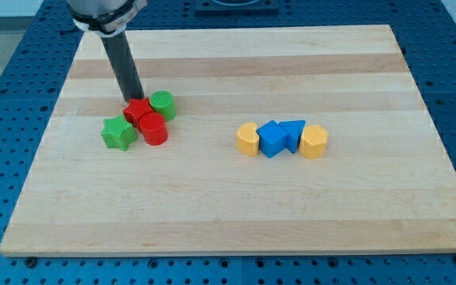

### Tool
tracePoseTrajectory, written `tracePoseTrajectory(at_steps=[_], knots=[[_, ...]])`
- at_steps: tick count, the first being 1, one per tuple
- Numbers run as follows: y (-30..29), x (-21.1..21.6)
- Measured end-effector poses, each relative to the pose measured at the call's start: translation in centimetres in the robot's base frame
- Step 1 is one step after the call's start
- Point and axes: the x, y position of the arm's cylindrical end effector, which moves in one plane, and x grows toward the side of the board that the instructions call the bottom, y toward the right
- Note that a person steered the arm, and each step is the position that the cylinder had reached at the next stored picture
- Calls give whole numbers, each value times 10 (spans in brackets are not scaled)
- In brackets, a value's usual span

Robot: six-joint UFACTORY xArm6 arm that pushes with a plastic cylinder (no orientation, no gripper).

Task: Move the green circle slightly right and down

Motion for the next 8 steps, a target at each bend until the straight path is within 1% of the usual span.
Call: tracePoseTrajectory(at_steps=[3,4,6,7,8], knots=[[8,29],[8,21],[10,-26],[12,-23],[17,-6]])
